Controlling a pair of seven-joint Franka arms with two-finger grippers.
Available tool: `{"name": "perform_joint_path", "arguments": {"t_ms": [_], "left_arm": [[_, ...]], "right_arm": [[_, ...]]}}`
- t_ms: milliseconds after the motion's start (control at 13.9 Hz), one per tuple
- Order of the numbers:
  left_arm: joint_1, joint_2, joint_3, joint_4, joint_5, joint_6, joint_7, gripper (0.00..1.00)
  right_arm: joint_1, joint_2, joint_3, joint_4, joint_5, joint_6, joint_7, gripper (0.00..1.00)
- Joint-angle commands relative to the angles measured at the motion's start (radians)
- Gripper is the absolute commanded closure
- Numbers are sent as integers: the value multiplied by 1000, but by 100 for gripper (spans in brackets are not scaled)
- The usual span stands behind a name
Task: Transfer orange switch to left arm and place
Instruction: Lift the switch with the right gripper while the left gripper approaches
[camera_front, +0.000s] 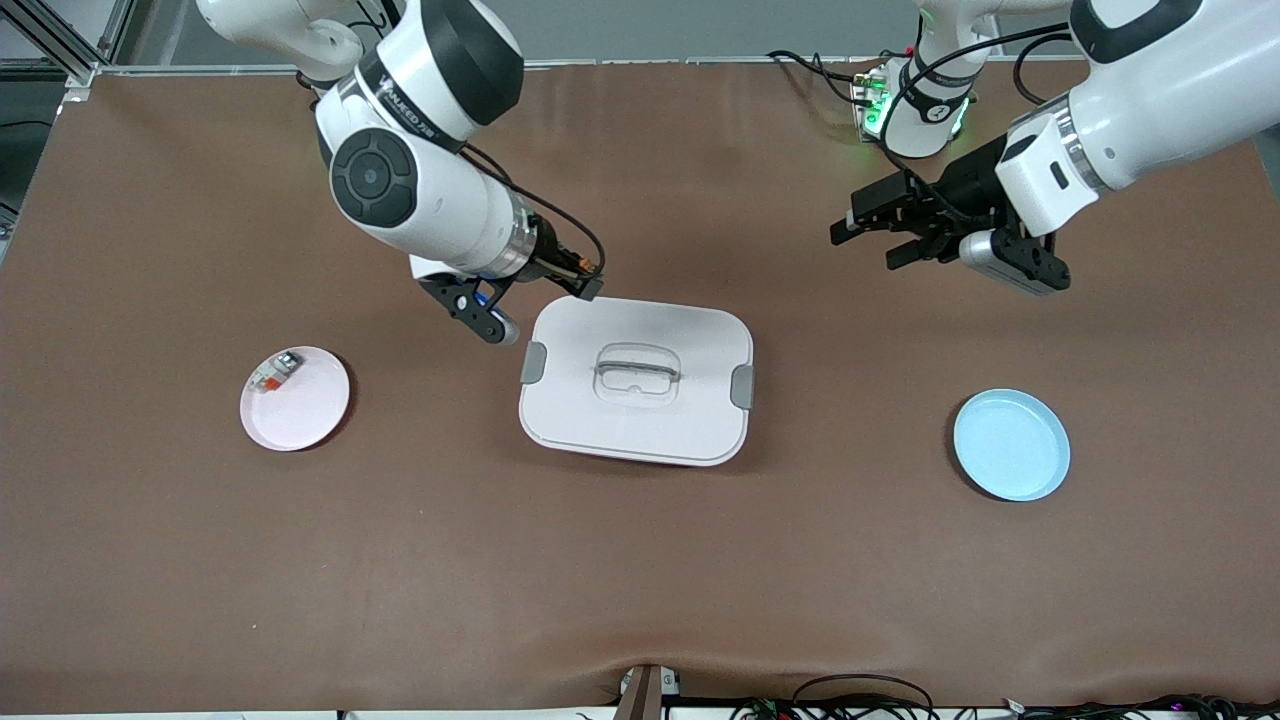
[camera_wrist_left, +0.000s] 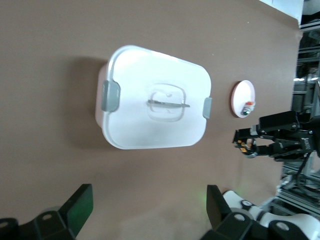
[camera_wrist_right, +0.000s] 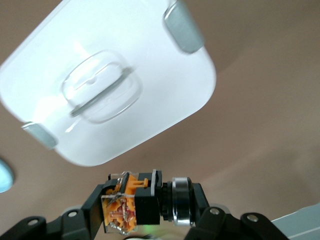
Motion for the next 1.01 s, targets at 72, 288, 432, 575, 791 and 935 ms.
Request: {"name": "perform_joint_path", "arguments": {"t_ms": [72,288,432,575,791,935], "left_arm": [[5,-45,-32,-100,-123,73,-13,5],[8,-45,-89,-162,-267,155,-13,9],[6,-45,-123,-188,-301,202,-13,11],[8,-51,-151,-212,-319,225,-5,15],[6,-50,-215,-234,-350,360,15,20],[5,-45,-258,-234,-368,443,20,22]], "right_arm": [[38,22,-10,27,99,106,116,84],[57,26,-10,29,170,190,173,84],[67,34,-10,34,198,227,200,84],[87,40,-10,34,213,279,242,86],[105,52,-10,40,213,310,296,86],[113,69,-10,52,215,313,319,86]]}}
